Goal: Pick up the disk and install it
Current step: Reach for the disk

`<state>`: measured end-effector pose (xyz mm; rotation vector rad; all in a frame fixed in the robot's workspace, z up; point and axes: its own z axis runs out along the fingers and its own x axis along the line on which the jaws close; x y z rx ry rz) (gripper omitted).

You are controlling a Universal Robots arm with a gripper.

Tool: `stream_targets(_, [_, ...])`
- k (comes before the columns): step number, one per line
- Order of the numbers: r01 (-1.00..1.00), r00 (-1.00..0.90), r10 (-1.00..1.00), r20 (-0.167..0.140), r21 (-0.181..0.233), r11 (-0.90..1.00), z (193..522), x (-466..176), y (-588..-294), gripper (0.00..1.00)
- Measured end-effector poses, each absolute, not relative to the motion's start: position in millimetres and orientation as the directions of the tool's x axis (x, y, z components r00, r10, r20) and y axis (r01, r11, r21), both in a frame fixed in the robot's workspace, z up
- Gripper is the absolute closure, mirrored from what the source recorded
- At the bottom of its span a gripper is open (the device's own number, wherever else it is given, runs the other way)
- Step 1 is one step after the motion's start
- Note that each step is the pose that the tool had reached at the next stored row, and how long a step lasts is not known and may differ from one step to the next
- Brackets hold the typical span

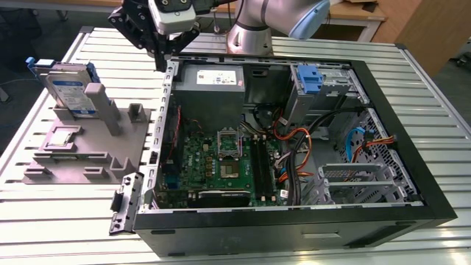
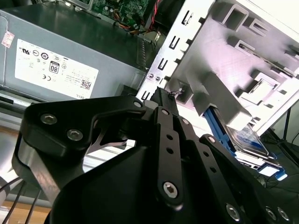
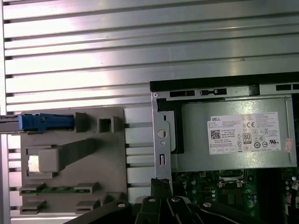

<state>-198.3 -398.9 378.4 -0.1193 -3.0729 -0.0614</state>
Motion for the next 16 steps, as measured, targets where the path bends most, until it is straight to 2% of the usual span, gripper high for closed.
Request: stream_targets(16, [0.079, -0.994, 0.076, 0.077, 0.037, 0.996, 377.2, -200.8, -398.8, 0.9])
